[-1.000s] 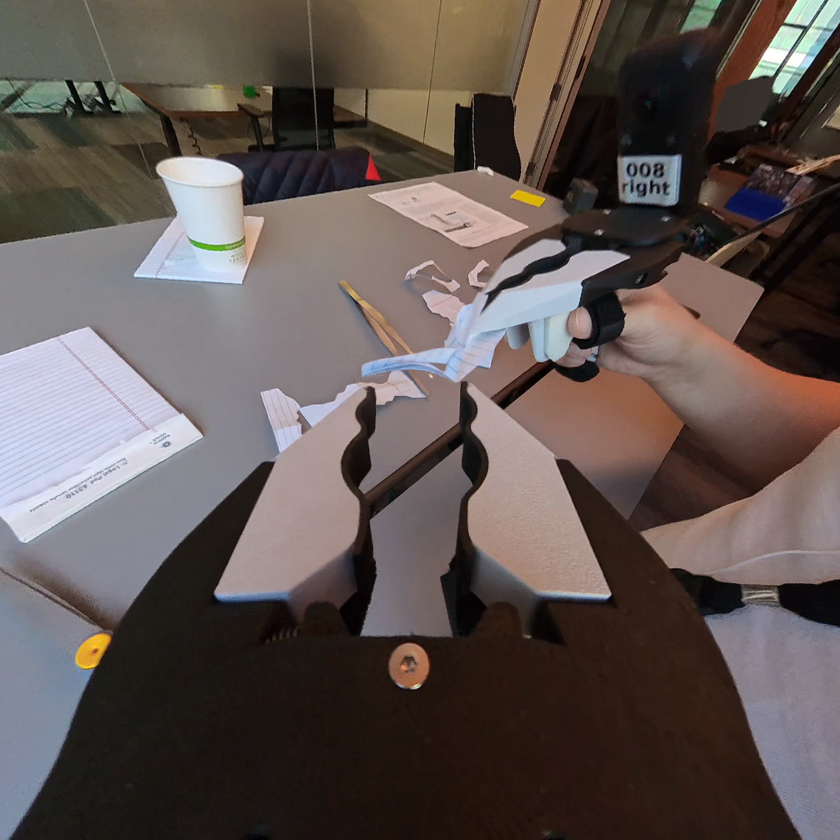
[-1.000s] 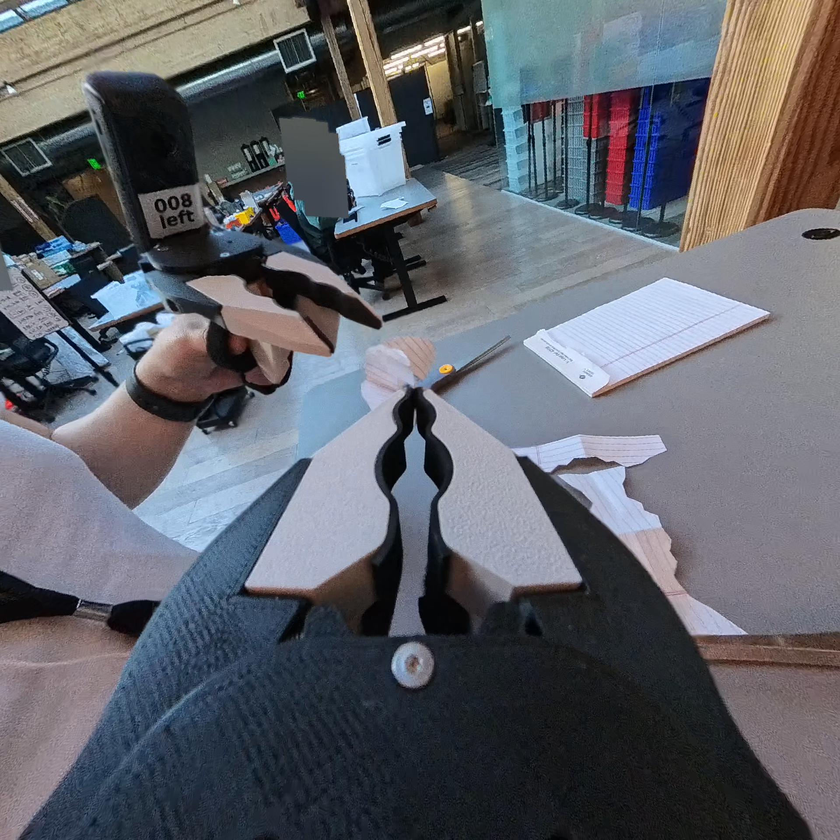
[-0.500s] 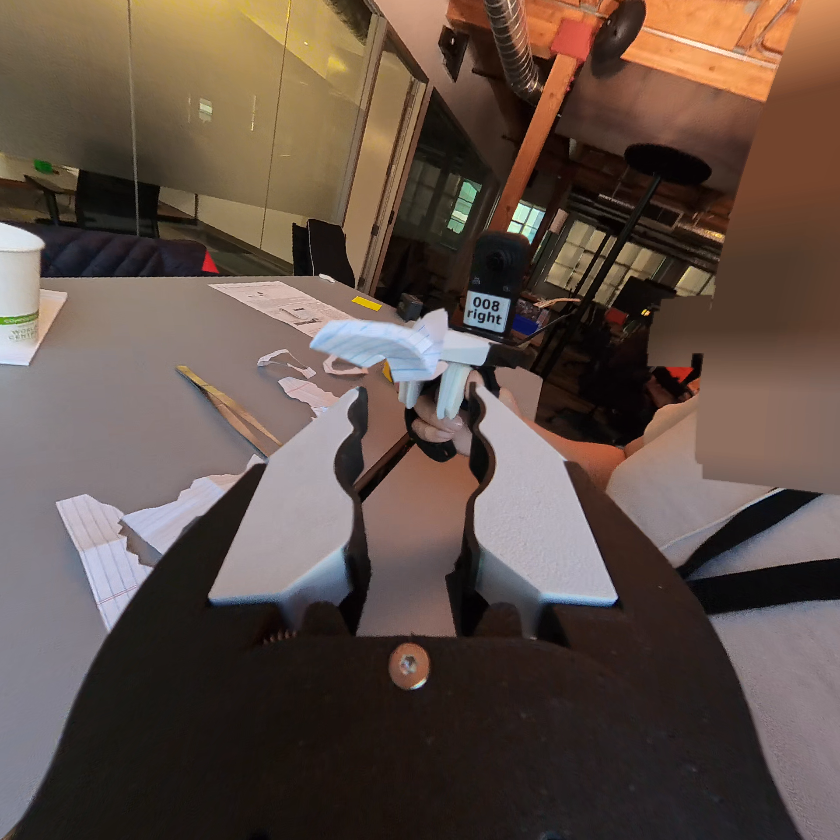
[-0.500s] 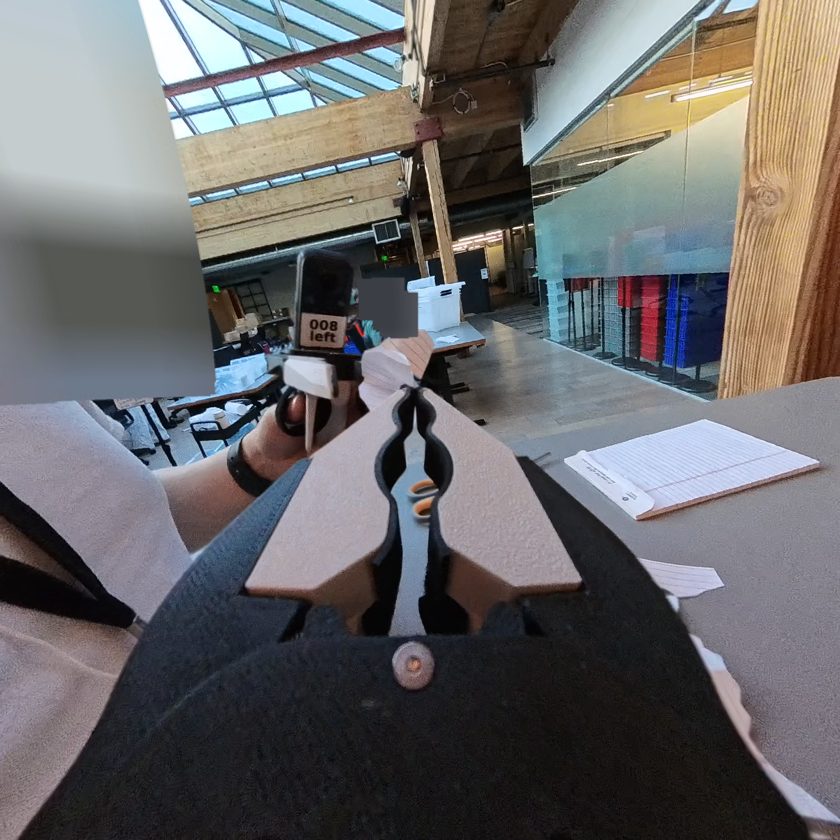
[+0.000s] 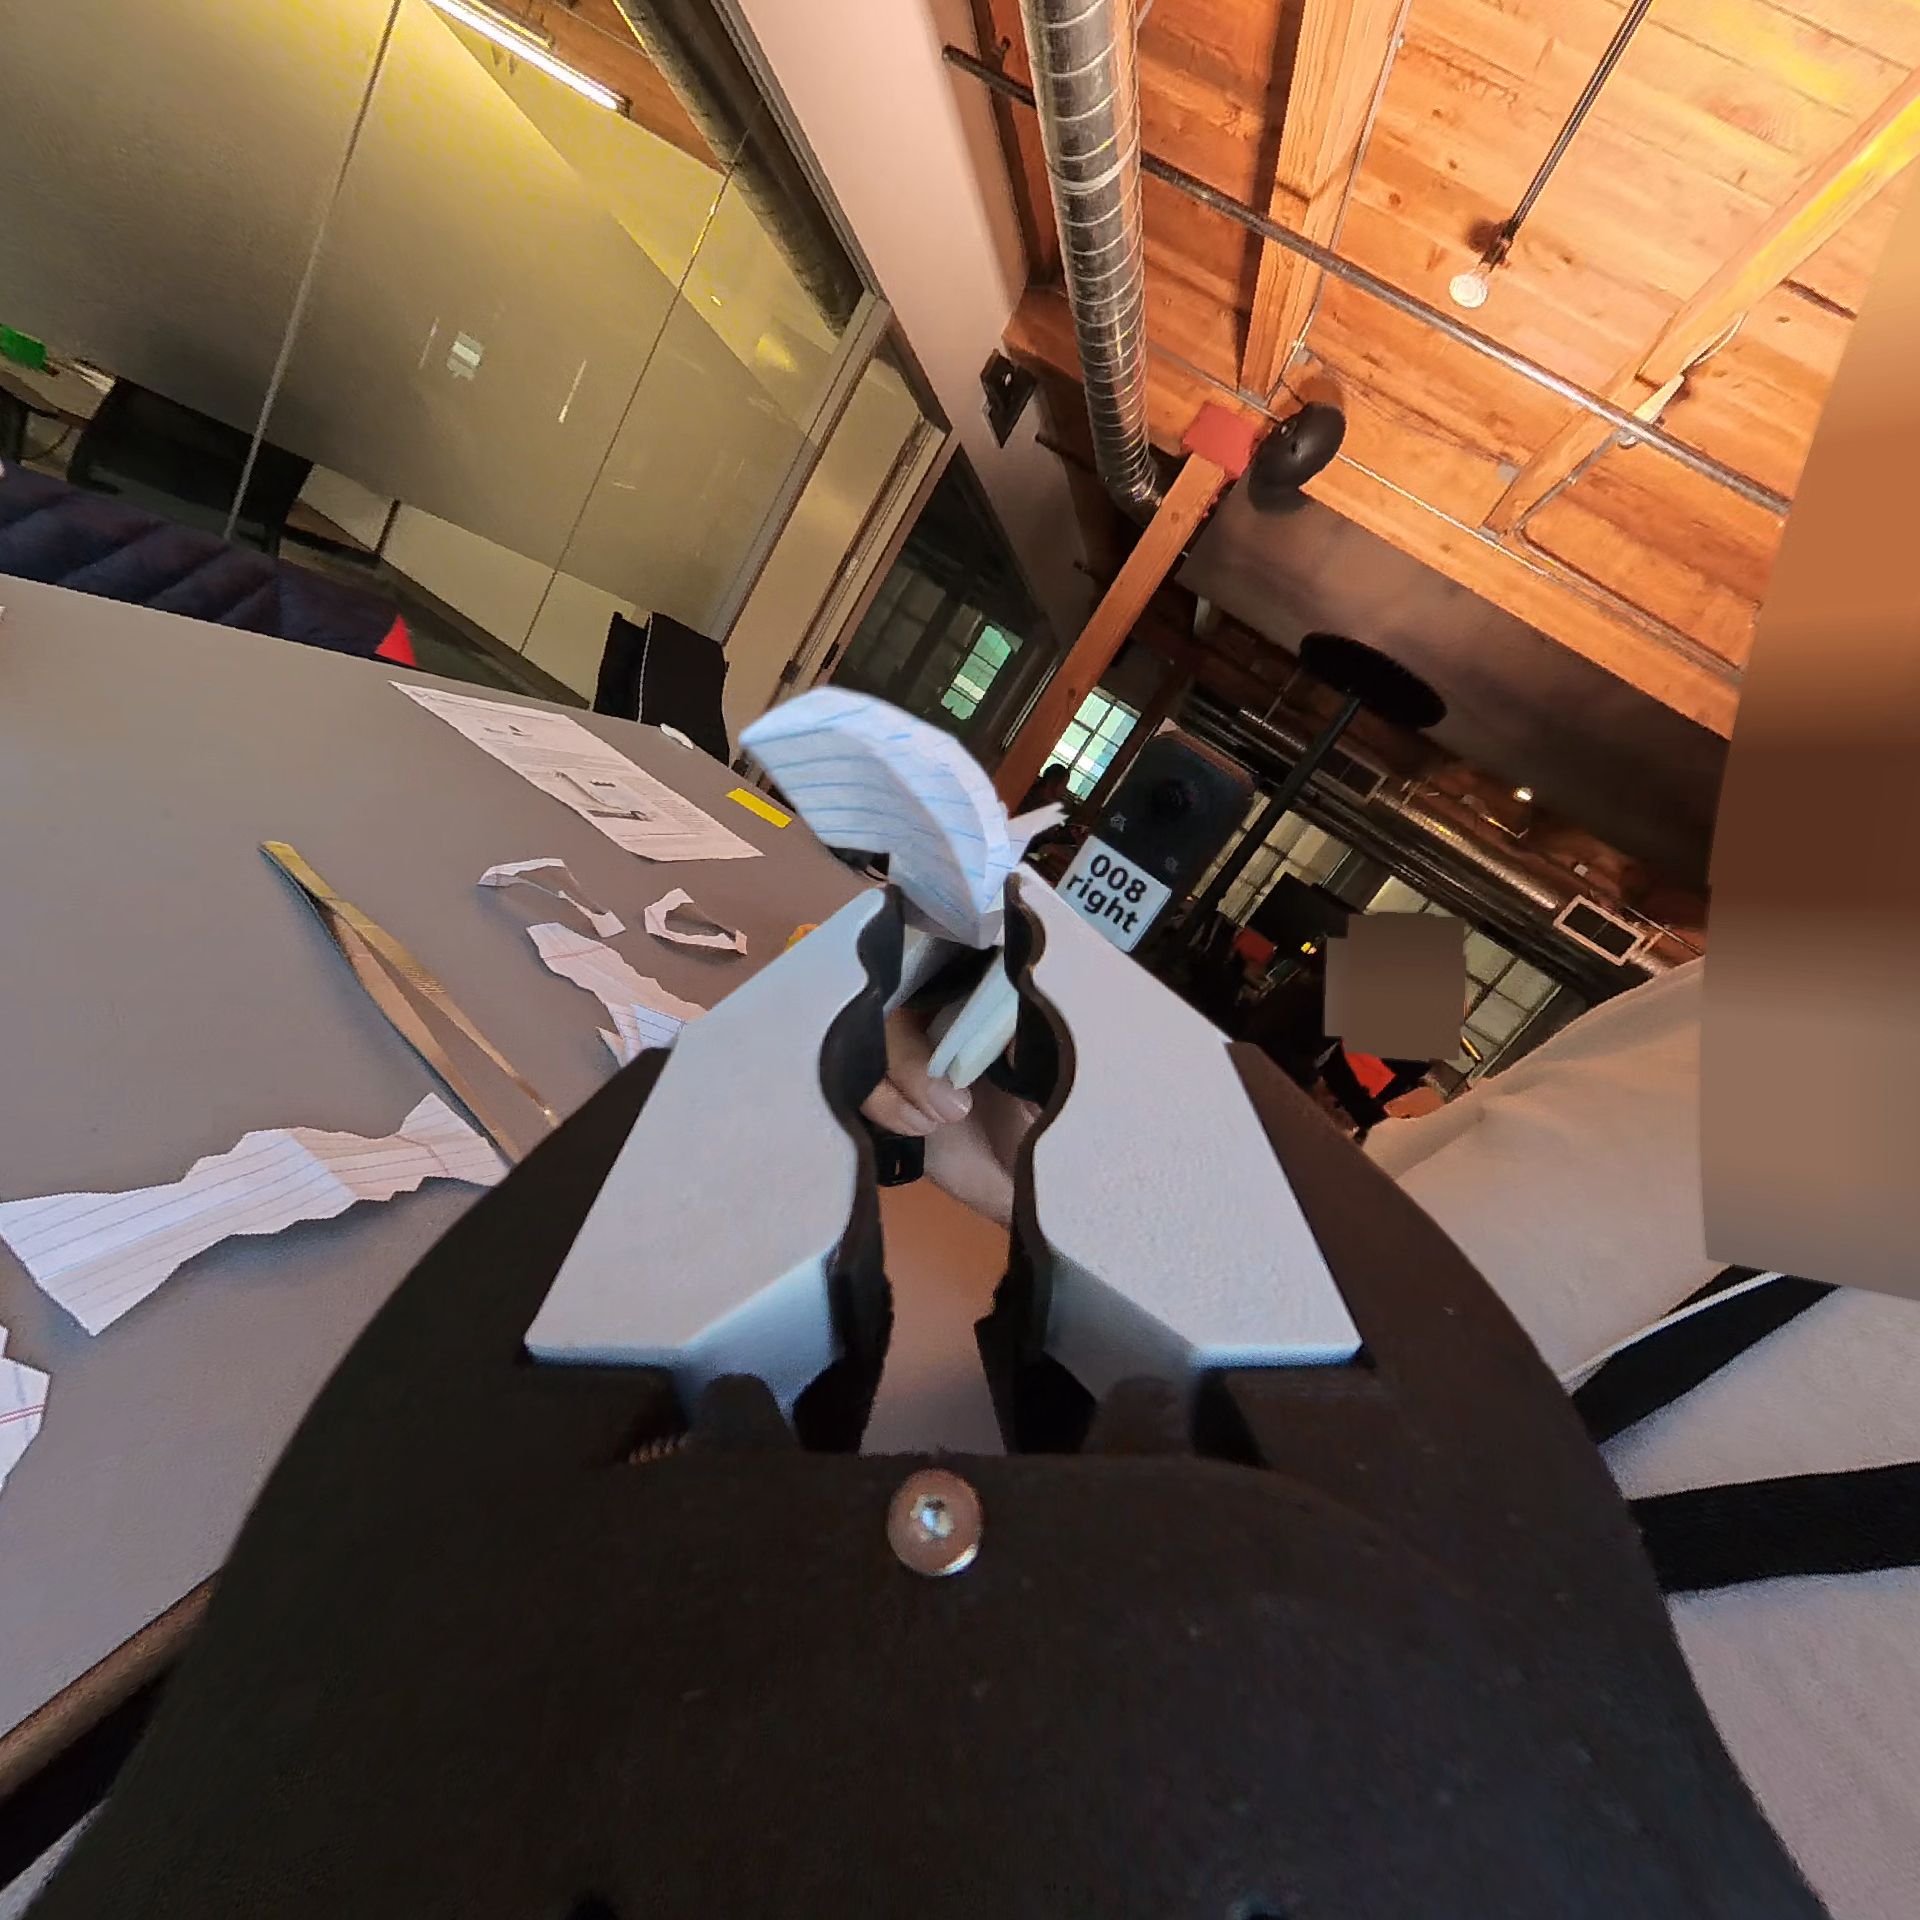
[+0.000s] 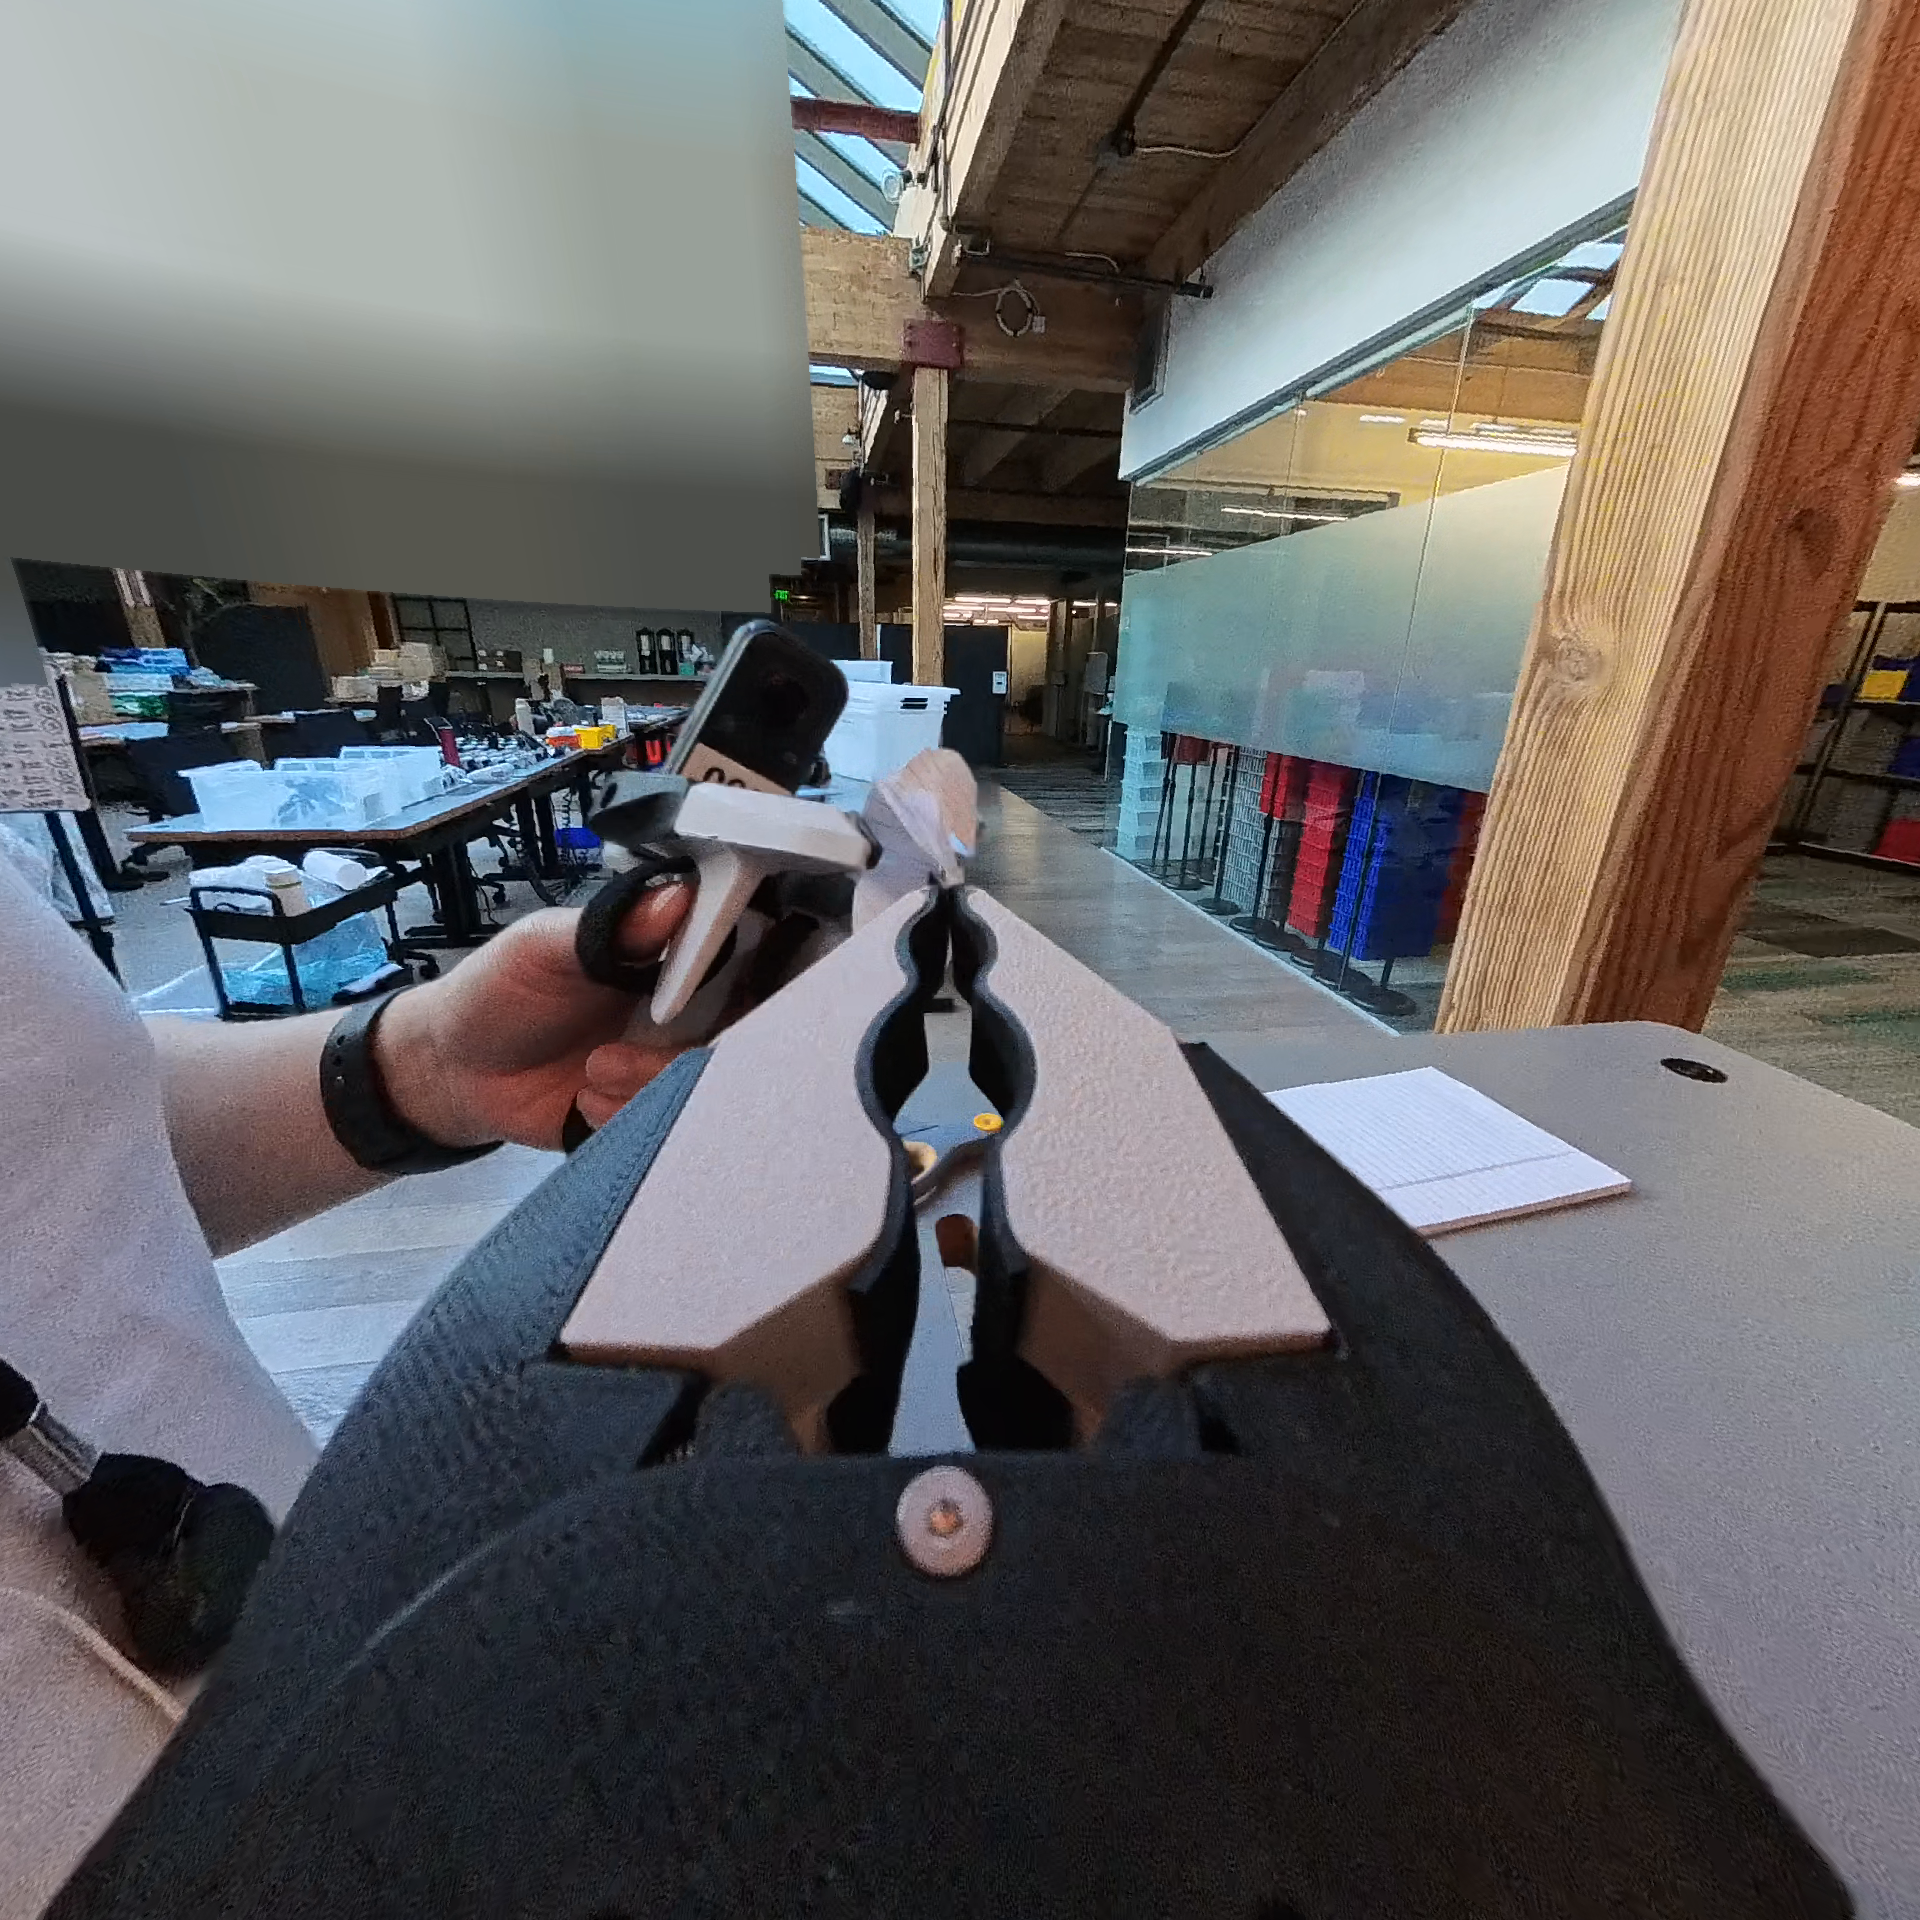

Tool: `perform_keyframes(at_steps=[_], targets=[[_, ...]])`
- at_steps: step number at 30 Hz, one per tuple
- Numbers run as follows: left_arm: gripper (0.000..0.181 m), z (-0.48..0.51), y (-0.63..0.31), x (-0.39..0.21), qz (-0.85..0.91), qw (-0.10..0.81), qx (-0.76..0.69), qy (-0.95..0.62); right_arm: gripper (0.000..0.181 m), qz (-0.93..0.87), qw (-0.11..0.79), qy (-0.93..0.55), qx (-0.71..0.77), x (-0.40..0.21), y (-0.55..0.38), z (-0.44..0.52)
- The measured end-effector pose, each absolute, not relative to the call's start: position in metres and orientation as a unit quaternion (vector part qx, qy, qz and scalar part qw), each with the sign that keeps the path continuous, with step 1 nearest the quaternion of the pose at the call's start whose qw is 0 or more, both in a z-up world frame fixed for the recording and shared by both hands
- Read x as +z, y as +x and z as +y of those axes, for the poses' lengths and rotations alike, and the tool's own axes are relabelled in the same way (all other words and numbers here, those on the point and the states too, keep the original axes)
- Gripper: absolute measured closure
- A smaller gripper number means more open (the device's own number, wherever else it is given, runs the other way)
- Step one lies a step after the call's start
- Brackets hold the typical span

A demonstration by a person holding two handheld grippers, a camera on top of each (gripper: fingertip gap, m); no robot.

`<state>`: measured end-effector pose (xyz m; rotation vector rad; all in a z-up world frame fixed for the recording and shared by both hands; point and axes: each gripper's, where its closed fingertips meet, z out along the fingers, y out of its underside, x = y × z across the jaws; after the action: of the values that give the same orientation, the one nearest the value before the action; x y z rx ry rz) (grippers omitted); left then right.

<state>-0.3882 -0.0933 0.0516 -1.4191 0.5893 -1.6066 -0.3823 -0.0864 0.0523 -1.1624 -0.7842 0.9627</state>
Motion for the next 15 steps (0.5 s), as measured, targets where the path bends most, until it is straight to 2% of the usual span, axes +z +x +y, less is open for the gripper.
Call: perform_keyframes(at_steps=[10,15], targets=[[0.171,-0.089,-0.39,0.029,0.274,0.417,-0.597,-0.628,0.181,-0.331,0.595,-0.565,0.466,0.024,-0.383,-0.079],[0.171,-0.09,-0.391,0.01,0.303,0.378,-0.559,-0.673,0.169,-0.356,0.598,-0.571,0.436,0.026,-0.372,-0.076]])
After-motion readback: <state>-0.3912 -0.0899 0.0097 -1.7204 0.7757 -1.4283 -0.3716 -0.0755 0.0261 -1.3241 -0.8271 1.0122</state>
